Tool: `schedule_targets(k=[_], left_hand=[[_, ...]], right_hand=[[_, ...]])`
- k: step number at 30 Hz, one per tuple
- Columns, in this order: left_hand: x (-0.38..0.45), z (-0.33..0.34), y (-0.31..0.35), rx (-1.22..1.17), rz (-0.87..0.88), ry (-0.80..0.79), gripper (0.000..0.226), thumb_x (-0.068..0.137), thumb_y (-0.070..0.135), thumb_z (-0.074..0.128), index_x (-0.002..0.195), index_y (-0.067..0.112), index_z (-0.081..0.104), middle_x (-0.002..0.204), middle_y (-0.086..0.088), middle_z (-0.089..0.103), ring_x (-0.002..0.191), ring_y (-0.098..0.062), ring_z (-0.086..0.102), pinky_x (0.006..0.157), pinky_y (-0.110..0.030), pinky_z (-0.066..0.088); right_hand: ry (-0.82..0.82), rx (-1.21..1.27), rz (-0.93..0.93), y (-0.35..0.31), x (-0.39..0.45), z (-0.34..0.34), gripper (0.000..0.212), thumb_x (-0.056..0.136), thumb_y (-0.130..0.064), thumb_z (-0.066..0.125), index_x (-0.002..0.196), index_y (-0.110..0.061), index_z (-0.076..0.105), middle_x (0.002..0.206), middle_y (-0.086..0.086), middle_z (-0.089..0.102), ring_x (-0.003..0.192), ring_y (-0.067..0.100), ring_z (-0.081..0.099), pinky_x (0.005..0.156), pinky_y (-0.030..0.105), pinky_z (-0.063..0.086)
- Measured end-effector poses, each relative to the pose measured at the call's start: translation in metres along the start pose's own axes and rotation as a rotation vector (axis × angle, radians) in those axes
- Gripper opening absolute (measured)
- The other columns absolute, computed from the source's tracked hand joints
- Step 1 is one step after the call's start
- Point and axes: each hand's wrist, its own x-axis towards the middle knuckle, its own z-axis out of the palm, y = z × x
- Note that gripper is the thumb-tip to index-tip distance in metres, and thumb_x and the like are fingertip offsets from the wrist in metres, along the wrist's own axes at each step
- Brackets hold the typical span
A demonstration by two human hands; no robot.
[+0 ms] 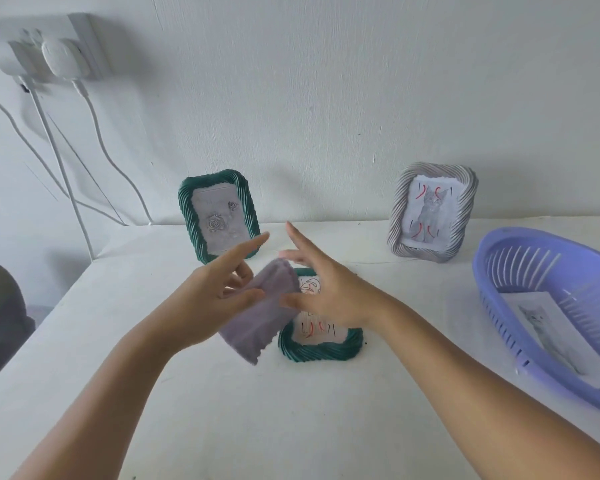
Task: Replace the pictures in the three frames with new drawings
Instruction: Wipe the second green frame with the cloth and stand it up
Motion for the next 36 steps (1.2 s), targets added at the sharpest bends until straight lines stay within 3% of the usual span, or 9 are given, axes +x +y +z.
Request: schedule_targets(k=[3, 6, 8, 10, 13, 20, 27, 31, 36], left_hand=[[0.002, 0.006, 0.01, -0.064, 0.033, -0.011, 0.073, 0.092, 0.013, 0.073, 0.143, 0.056, 0.044, 0.09, 0.001, 0.054, 0.075, -0.02, 0.058, 0.072, -0.033, 0.053], [0.003, 0.006, 0.007, -0.089, -0.058, -0.001, 0.079, 0.085, 0.032, 0.079, 0.146, 0.058, 0.037, 0.1, 0.011, 0.058, 0.078, -0.015, 0.066, 0.074, -0.032, 0.054], [0.003, 0.006, 0.001, -0.094, -0.178, -0.043, 0.087, 0.083, 0.034, 0.082, 0.151, 0.051, 0.031, 0.114, 0.01, 0.064, 0.089, -0.016, 0.074, 0.087, -0.038, 0.058], [0.002, 0.011, -0.005, -0.122, -0.232, -0.09, 0.083, 0.088, 0.025, 0.078, 0.155, 0.039, 0.031, 0.103, 0.006, 0.072, 0.092, -0.013, 0.073, 0.095, -0.039, 0.055], [0.004, 0.021, -0.007, -0.274, -0.258, -0.058, 0.074, 0.091, 0.015, 0.075, 0.152, 0.032, 0.037, 0.082, 0.002, 0.07, 0.087, -0.017, 0.07, 0.094, -0.036, 0.054], [0.013, 0.046, 0.003, -0.569, -0.398, -0.126, 0.076, 0.085, 0.008, 0.079, 0.146, 0.029, 0.04, 0.09, -0.012, 0.07, 0.089, -0.024, 0.07, 0.093, -0.043, 0.059], [0.039, 0.08, -0.015, 0.155, -0.243, -0.081, 0.073, 0.092, 0.026, 0.071, 0.153, 0.03, 0.032, 0.096, 0.006, 0.067, 0.089, -0.013, 0.064, 0.081, -0.027, 0.053], [0.042, 0.086, -0.033, 0.406, -0.159, -0.023, 0.077, 0.093, 0.051, 0.063, 0.157, 0.033, 0.024, 0.137, 0.002, 0.047, 0.13, -0.021, 0.041, 0.11, -0.038, 0.039], [0.033, 0.069, -0.057, 0.497, -0.115, -0.185, 0.101, 0.082, 0.087, 0.044, 0.161, 0.041, -0.001, 0.168, 0.014, 0.009, 0.156, -0.012, 0.002, 0.126, -0.042, 0.012]], right_hand=[[0.024, 0.152, 0.038, 0.005, 0.001, 0.001, 0.096, 0.088, -0.034, 0.079, 0.155, -0.056, 0.014, 0.125, -0.005, 0.066, 0.126, 0.011, 0.058, 0.112, 0.04, 0.044], [0.111, 0.297, 0.028, 0.011, -0.005, 0.001, 0.082, 0.089, -0.02, 0.077, 0.153, -0.047, 0.032, 0.111, 0.007, 0.073, 0.113, 0.03, 0.066, 0.106, 0.049, 0.05], [0.164, 0.326, 0.036, 0.013, -0.009, -0.003, 0.078, 0.091, -0.017, 0.075, 0.153, -0.043, 0.035, 0.113, 0.006, 0.074, 0.112, 0.026, 0.068, 0.104, 0.04, 0.052], [0.197, 0.319, 0.067, 0.017, -0.013, -0.008, 0.078, 0.091, -0.019, 0.075, 0.152, -0.045, 0.034, 0.112, 0.007, 0.073, 0.107, 0.02, 0.069, 0.103, 0.035, 0.052], [0.205, 0.295, 0.134, 0.025, -0.019, -0.015, 0.08, 0.09, -0.027, 0.076, 0.151, -0.052, 0.03, 0.112, 0.003, 0.074, 0.108, 0.018, 0.07, 0.107, 0.041, 0.049], [0.084, 0.422, 0.245, 0.04, -0.039, -0.043, 0.092, 0.089, -0.017, 0.077, 0.155, -0.048, 0.021, 0.109, -0.001, 0.076, 0.106, 0.012, 0.071, 0.099, 0.033, 0.052], [0.185, -0.154, 0.328, 0.067, -0.019, -0.046, 0.091, 0.09, -0.034, 0.071, 0.161, -0.037, 0.013, 0.113, -0.006, 0.063, 0.095, 0.009, 0.062, 0.084, 0.025, 0.048], [0.36, -0.566, 0.266, 0.078, -0.009, -0.032, 0.082, 0.092, -0.036, 0.066, 0.16, -0.029, 0.021, 0.133, 0.007, 0.05, 0.121, 0.029, 0.05, 0.098, 0.045, 0.046], [0.449, -0.716, -0.002, 0.075, -0.007, -0.015, 0.058, 0.094, -0.051, 0.057, 0.148, -0.028, 0.05, 0.123, 0.002, 0.053, 0.108, 0.025, 0.053, 0.09, 0.042, 0.049]])
